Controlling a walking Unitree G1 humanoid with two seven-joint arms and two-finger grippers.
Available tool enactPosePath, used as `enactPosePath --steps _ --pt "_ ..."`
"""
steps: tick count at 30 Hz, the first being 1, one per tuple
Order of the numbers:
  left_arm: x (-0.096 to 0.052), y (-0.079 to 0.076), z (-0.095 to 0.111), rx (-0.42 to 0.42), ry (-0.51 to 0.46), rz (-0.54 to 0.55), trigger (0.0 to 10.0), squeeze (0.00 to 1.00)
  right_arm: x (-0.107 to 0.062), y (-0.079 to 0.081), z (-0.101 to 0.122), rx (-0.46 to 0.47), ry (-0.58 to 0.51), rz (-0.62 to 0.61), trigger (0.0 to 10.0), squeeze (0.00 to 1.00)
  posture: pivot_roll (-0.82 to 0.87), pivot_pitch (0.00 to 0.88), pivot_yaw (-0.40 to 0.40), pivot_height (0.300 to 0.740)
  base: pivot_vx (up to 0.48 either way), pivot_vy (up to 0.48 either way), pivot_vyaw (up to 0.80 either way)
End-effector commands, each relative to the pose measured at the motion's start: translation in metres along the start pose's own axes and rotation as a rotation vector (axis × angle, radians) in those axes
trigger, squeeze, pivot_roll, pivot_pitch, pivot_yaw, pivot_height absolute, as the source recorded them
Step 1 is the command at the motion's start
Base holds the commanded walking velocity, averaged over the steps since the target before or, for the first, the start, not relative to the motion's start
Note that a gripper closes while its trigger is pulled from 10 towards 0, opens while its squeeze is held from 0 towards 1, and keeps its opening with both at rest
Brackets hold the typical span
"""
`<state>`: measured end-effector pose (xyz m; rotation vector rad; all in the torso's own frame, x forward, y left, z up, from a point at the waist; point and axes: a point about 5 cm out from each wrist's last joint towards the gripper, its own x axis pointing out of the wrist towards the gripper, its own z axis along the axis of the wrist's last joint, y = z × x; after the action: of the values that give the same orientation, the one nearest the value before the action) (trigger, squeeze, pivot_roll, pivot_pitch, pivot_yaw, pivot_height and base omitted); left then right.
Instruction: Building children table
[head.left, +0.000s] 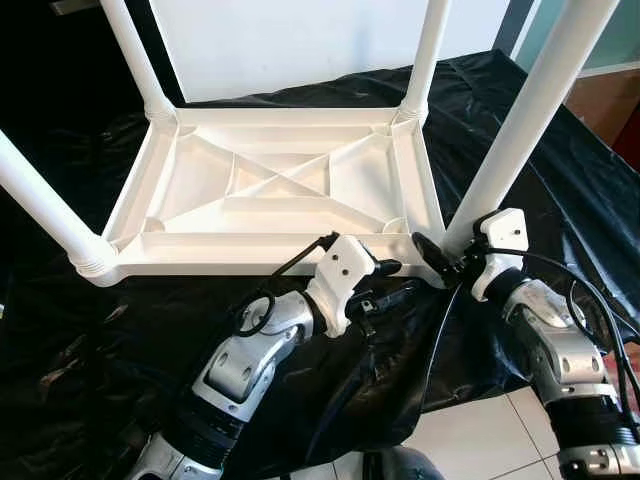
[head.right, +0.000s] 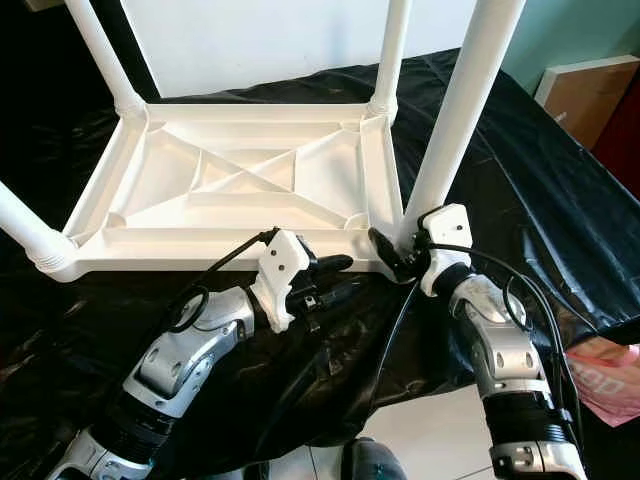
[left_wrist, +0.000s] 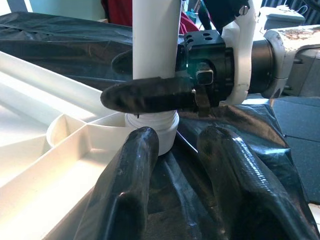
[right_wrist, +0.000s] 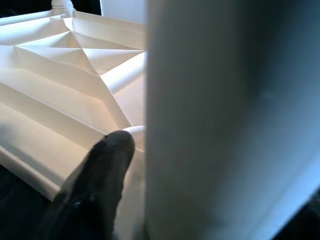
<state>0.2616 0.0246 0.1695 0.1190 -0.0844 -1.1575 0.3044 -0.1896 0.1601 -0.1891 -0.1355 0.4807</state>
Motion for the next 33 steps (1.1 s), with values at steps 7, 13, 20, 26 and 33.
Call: enactPosePath --steps 7,13,20,26,33 --pt "0.000 -0.004 -0.001 -0.002 0.005 -0.040 10.0 0.00 -0.005 -0.001 -0.008 -0.009 0.023 -0.030 0.5 0.00 -0.05 0.129 -0.002 0.740 0.000 0.000 0.00" --pt "0.000 -0.004 -0.002 -0.004 0.007 -0.048 10.0 0.00 -0.006 0.000 -0.014 0.001 0.054 -0.108 10.0 0.00 -0.06 0.131 0.006 0.740 0.000 0.000 0.00" --pt "0.000 -0.004 -0.003 -0.006 0.010 -0.052 10.0 0.00 -0.008 0.002 -0.017 0.001 0.075 -0.267 10.0 0.00 -0.06 0.134 0.013 0.740 0.000 0.000 0.00" --pt "0.000 -0.005 -0.002 -0.007 0.012 -0.059 10.0 0.00 -0.009 0.017 -0.017 0.053 0.086 -0.410 10.0 0.00 -0.07 0.137 0.021 0.740 0.000 0.000 0.00" --pt "0.000 -0.005 -0.002 -0.006 0.012 -0.066 10.0 0.00 -0.008 0.031 -0.017 0.092 0.090 -0.569 10.0 0.00 -0.07 0.136 0.021 0.740 0.000 0.000 0.00"
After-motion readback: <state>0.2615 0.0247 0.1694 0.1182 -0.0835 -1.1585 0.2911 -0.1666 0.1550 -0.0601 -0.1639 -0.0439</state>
